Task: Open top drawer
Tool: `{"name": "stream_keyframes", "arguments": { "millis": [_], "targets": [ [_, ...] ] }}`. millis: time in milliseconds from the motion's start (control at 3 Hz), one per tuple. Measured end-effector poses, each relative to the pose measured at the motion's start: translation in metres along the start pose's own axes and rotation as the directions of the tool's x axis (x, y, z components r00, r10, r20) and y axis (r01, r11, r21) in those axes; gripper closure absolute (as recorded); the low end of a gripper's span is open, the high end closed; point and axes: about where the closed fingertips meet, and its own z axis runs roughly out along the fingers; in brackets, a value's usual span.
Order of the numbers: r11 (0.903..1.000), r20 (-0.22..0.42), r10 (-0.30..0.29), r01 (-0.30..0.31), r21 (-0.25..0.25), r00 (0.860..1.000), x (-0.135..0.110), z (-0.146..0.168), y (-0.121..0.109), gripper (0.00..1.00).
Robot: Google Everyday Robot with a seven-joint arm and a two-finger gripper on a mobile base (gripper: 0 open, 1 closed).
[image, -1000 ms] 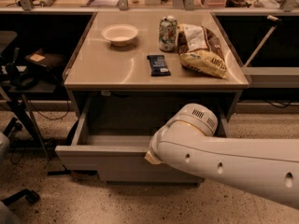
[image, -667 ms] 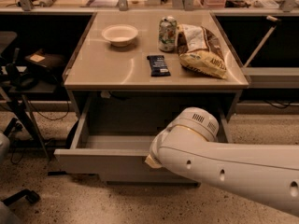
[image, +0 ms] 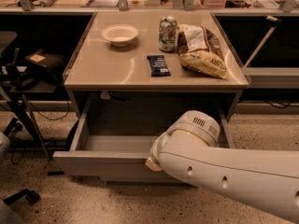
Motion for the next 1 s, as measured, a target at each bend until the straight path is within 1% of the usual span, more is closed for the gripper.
{"name": "stream_keyframes", "arguments": {
  "millis": [1000],
  "targets": [
    [1.0,-0.002,0.008,-0.008,0.006,1.0,0.004,-0.005,0.0055,1.0]
  ]
}}
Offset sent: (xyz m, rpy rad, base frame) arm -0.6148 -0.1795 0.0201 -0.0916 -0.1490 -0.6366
